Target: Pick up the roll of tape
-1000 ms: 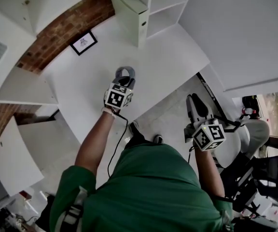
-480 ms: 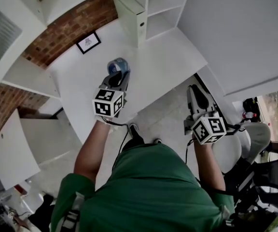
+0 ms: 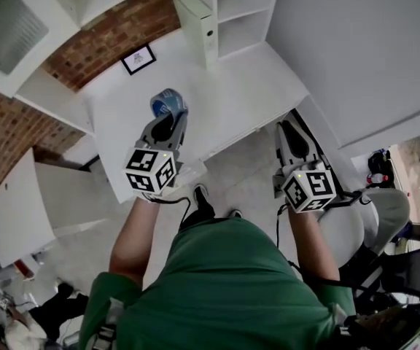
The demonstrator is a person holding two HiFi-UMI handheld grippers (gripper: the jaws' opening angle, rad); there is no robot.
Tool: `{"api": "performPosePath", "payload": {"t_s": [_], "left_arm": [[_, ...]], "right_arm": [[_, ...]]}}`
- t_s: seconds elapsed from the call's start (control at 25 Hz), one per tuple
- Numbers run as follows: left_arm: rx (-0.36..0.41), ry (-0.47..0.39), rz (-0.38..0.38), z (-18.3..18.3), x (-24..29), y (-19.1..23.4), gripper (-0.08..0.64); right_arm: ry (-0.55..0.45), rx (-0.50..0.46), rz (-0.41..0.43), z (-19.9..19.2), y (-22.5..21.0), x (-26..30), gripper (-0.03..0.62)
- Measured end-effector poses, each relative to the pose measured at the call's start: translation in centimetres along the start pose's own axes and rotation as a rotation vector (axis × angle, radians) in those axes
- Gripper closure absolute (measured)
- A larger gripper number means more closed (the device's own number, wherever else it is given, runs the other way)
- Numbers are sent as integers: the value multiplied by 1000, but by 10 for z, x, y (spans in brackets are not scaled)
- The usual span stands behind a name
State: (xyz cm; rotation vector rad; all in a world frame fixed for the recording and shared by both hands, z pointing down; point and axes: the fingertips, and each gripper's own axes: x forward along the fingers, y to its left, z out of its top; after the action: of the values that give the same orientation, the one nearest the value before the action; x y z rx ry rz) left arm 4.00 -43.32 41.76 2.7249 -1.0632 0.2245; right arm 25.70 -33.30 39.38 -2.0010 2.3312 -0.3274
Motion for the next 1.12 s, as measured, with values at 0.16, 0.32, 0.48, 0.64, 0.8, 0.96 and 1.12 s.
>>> {"api": "performPosePath", "payload": {"t_s": [0.16,0.32,0.48,0.64,0.8,0.96,1.12], "left_arm": [[-7,-49,45,8,-29,-22,498],[-20,-93,80,13,-52,-44,497],[-29,-122,100,17,-67,-59,498],[-30,-151,111,24,-81,-67,497],[-35,-190,124,34,-91,-64,499],[-10,-194,144,40,-103,-56,497],[-2,-195,182,44,-126,-34,499]], "right_arm": [[-12,-18,51,3,3,-16,512],[-18,-40,96,3,3,-31,514],[-25,-48,96,3,-3,-40,518],[-38,-44,96,8,-6,-45,522],[-57,-62,113,17,1,-45,523],[-57,-79,124,23,11,-40,526],[-60,-90,122,23,26,-30,528]]}}
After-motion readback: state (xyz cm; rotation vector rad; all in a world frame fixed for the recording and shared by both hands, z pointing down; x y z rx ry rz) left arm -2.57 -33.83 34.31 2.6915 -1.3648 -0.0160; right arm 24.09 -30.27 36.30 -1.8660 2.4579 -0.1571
